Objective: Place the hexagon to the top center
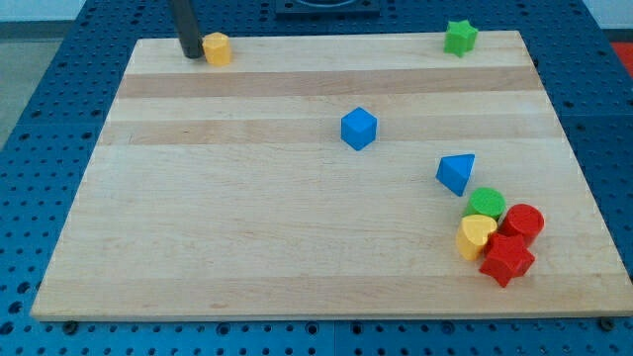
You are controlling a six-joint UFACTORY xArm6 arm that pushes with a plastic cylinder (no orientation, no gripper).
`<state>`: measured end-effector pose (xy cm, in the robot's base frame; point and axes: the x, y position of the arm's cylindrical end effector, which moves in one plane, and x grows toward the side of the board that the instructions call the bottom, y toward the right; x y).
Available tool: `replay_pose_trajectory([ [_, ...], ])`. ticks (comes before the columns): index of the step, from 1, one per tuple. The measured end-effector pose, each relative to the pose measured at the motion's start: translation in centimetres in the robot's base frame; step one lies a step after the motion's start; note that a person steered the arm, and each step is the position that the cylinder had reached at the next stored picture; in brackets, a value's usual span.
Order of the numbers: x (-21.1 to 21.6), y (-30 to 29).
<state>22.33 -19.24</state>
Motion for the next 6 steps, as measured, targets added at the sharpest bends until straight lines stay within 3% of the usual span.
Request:
replay_pose_trajectory([
  [2, -0.8, 1.4],
  [6, -0.8, 11.9],
])
